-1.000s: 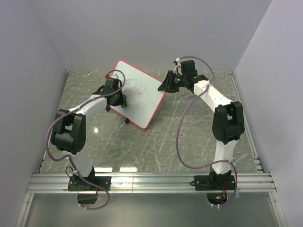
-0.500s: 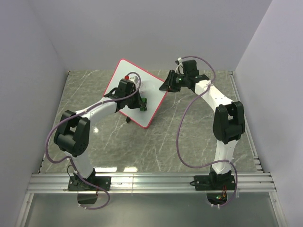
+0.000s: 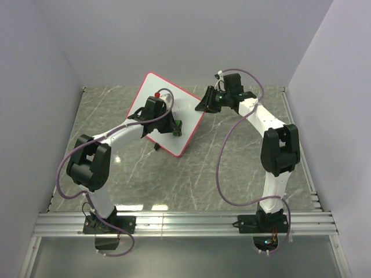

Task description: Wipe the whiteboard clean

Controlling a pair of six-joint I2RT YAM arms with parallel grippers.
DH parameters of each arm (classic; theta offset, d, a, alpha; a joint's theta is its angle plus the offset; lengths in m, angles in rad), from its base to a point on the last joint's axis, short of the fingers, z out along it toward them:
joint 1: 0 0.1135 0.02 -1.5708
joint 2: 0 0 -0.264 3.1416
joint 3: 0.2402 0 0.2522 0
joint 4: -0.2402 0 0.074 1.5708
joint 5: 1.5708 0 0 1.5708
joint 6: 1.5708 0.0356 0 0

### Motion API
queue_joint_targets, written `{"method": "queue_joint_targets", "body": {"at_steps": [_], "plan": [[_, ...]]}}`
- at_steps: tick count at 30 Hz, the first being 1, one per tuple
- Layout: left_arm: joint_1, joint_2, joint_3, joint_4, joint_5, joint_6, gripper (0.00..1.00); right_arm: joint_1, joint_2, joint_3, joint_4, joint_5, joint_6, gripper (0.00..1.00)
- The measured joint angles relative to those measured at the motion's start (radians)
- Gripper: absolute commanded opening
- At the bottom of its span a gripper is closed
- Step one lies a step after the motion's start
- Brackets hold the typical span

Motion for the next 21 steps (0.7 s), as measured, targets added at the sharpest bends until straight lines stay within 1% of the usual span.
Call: {"method": "queue_joint_targets", "body": {"at_steps": [5,9,13,16,21], "plan": [[0.035,-0.001,-0.011,0.006,0.019,0.012,0.00,0.000,0.000,0.000,0.000,0.000,0.000,0.00],[0.137,-0.003,-0.045,0.007,0.029,0.019,0.00,0.000,0.000,0.000,0.000,0.000,0.000,0.00],[0.225,0.010,-0.052,-0.008,-0.007,0.034,0.00,0.002,-0.003,0.000,-0.004,-0.005,0.000,0.00],[0.237,0.016,-0.051,-0.013,-0.008,0.036,0.00,0.003,-0.006,-0.001,-0.006,-0.004,0.000,0.00],[0.220,0.020,-0.025,-0.046,-0.027,0.036,0.00,0.003,-0.012,-0.009,-0.004,-0.004,0.000,0.00]]}}
